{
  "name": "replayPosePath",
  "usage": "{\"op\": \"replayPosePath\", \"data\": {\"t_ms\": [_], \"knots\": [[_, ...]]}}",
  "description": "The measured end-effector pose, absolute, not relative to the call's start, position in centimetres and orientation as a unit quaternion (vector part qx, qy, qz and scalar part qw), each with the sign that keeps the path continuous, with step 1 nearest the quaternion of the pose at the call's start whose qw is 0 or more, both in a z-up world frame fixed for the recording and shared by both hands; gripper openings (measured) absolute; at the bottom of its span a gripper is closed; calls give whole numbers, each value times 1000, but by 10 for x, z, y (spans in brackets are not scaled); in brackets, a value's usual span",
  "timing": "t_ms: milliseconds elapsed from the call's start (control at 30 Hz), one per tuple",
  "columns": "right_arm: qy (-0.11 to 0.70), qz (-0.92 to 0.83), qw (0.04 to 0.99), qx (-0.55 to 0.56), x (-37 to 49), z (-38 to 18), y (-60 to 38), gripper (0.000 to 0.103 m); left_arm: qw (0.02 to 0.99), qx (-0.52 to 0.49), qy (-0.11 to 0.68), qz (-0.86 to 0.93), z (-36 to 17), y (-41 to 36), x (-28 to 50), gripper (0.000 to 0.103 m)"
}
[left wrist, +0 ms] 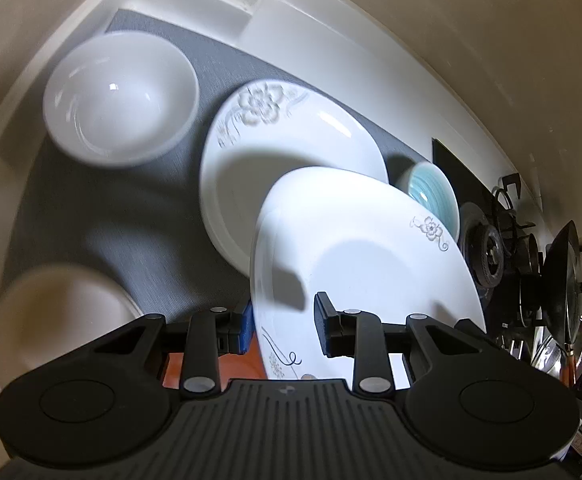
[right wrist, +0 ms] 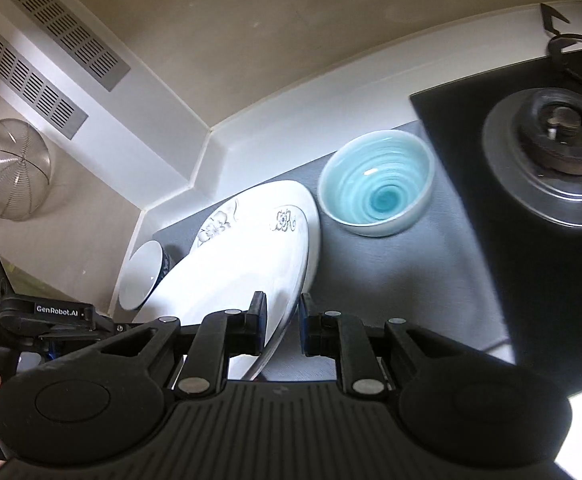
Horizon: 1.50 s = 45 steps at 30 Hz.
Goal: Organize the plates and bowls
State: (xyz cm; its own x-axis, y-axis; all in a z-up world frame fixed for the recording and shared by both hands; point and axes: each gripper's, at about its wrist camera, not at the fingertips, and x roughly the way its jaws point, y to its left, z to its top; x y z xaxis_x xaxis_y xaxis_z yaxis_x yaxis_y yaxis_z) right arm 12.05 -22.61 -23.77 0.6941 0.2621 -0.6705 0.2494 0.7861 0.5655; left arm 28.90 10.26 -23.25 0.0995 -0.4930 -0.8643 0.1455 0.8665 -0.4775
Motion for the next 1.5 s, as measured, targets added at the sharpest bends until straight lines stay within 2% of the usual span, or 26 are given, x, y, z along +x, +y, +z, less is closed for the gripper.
{"op": "replayPosePath", "data": {"t_ms": [333, 467, 967, 1167, 1267, 1500], "knots": [[417, 22, 852, 316, 160, -267, -203, 19, 742, -108, 631, -199, -250, 114, 335, 32], [422, 35, 848, 318, 172, -278, -205, 20, 740, -131, 635, -177, -260, 115, 343, 32], [438, 43, 846, 301, 197, -297, -216, 19, 745, -112, 637, -162, -272, 95, 360, 32], [439, 32, 841, 316, 198, -304, -214, 17, 751, -104, 629, -172, -270, 94, 364, 32], [435, 29, 843, 315, 198, -308, -212, 17, 746, -120, 631, -175, -272, 98, 368, 36], [412, 5, 850, 329, 191, -312, -218, 10, 712, -159, 658, -185, -286, 116, 368, 35]]}}
